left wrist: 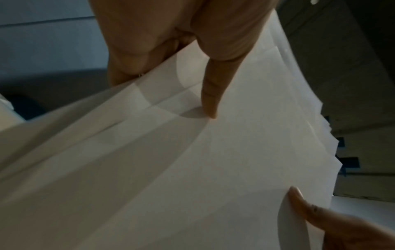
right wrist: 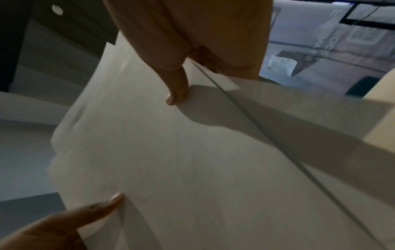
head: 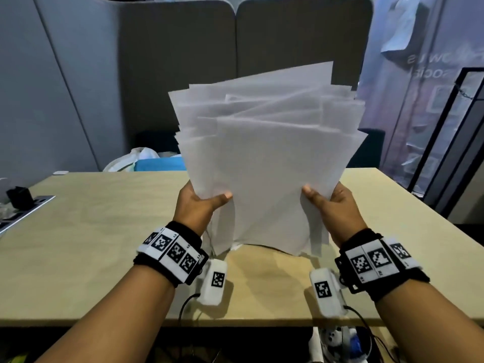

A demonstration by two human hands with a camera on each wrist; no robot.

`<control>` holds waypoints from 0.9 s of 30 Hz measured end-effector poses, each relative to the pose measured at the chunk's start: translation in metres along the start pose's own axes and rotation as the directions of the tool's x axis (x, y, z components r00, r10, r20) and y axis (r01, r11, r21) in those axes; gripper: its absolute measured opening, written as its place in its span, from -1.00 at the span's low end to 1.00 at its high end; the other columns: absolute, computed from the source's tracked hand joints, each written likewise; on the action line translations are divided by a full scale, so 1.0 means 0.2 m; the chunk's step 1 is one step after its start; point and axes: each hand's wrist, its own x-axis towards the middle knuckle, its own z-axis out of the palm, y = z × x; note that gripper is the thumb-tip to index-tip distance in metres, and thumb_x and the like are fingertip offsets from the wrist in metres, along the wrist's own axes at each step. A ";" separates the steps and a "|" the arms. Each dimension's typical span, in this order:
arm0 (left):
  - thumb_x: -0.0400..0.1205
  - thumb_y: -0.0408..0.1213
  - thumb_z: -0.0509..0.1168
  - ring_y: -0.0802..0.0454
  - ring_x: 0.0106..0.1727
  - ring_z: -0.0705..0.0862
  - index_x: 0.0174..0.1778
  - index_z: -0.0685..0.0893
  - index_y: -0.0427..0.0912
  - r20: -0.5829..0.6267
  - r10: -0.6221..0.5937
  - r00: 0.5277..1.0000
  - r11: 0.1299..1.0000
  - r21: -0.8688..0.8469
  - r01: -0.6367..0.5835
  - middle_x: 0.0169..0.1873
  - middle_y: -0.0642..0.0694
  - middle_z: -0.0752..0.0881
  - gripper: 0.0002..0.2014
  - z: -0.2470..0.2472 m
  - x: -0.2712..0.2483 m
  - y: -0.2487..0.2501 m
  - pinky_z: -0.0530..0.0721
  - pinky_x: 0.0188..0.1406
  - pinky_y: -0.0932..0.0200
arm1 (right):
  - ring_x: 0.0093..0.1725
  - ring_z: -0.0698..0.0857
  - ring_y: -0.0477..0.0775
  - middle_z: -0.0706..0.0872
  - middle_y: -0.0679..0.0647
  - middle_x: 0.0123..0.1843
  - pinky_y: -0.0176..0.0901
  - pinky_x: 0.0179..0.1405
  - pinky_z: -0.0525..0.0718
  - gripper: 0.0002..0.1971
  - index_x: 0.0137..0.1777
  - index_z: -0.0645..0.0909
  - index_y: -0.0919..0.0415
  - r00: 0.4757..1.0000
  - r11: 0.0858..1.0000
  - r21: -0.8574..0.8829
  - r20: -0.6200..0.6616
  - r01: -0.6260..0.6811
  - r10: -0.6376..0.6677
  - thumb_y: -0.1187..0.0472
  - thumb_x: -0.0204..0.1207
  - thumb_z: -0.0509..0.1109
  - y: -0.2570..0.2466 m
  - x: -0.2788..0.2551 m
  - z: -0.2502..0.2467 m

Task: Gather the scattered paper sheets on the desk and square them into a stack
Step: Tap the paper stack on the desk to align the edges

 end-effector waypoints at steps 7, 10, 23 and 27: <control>0.43 -0.54 0.48 0.05 -0.03 0.76 0.11 0.61 -0.08 0.064 0.021 0.998 1.000 -0.002 -0.021 -0.04 -0.04 0.78 -0.59 0.08 0.04 0.06 0.76 0.00 0.19 | 0.01 0.77 -0.15 0.77 -0.02 0.09 -0.34 0.04 0.72 -0.57 0.28 0.52 0.14 0.999 0.996 -0.067 -0.007 0.052 -0.053 0.35 0.43 0.51 0.03 0.02 0.01; 0.53 -0.57 0.38 0.13 -0.05 0.73 0.14 0.57 -0.09 0.017 0.080 0.997 0.997 0.004 -0.080 -0.06 0.00 0.75 -0.64 0.14 0.03 0.10 0.72 0.10 0.16 | 0.05 0.70 -0.13 0.71 0.02 0.11 -0.42 0.09 0.63 -0.64 0.26 0.47 0.10 0.992 0.988 -0.117 -0.065 0.103 -0.111 0.40 0.53 0.40 0.00 0.03 0.04; 0.56 -0.50 0.37 0.26 -0.10 0.68 0.21 0.53 -0.11 -0.089 0.181 0.979 0.982 -0.039 -0.185 -0.08 0.10 0.70 -0.64 0.13 0.07 0.17 0.66 -0.23 0.52 | -0.25 0.75 -0.23 0.76 -0.10 -0.16 -0.49 -0.22 0.68 -0.74 -0.06 0.65 0.09 0.994 0.990 -0.116 -0.061 0.080 -0.088 0.49 0.46 0.43 0.00 0.02 0.02; 0.55 -0.51 0.39 0.27 -0.05 0.69 0.20 0.52 -0.11 -0.069 0.221 0.973 0.975 0.016 -0.220 -0.04 0.09 0.70 -0.63 0.12 0.08 0.16 0.67 -0.13 0.49 | -0.20 0.74 -0.32 0.75 -0.16 -0.10 -0.49 -0.19 0.67 -0.73 -0.02 0.60 -0.01 0.987 0.987 -0.120 -0.101 0.111 -0.123 0.43 0.49 0.42 0.00 0.01 0.03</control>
